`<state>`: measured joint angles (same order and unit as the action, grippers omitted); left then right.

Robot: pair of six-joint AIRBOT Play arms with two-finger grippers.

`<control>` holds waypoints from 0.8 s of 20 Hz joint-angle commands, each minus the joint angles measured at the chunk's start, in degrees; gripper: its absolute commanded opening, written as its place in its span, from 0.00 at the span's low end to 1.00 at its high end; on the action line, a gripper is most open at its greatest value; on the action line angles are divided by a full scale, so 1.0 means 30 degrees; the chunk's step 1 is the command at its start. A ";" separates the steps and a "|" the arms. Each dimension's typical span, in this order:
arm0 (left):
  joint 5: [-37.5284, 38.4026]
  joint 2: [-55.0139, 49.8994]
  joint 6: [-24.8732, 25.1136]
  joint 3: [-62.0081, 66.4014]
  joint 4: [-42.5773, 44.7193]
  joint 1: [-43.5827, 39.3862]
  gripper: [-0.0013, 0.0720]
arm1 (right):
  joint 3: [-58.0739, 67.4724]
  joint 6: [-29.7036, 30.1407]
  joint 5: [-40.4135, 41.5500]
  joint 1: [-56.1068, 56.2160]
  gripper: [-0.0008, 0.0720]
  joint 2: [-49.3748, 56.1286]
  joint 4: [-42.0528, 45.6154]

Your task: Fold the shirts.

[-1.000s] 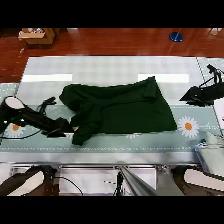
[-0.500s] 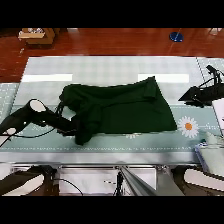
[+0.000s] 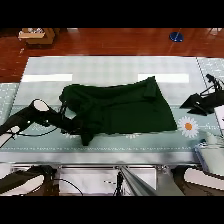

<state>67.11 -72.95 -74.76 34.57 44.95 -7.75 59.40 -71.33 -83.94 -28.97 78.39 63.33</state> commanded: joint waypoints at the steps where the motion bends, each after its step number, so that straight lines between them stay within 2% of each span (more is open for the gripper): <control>1: 0.0226 0.0022 0.0372 0.0015 -0.0073 -0.0007 0.07 | -0.1749 0.0342 -0.0262 -0.1086 0.82 -0.0015 -0.0204; 9: 0.0364 0.0022 0.0554 0.0015 -0.0153 -0.0007 0.07 | -0.4889 0.0882 0.1749 -0.1100 0.79 0.0007 -0.0401; 11: 0.0357 0.0022 0.0714 0.0015 -0.0386 -0.0007 0.07 | -0.5639 0.0874 0.2543 -0.1100 0.66 0.0007 -0.1326; 14: 0.0350 0.0022 0.0903 0.0022 -0.0896 -0.0007 0.07 | -0.6339 0.0466 0.4058 -0.0474 0.60 0.0015 -0.2084; 16: 0.0342 0.0022 0.1282 0.0022 -0.1355 0.0000 0.07 | -0.6353 0.0160 0.4357 0.0714 0.59 0.0510 -0.2178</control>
<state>68.25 -72.93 -72.07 34.57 42.59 -7.73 41.56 -69.60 -74.67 -29.78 78.85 57.84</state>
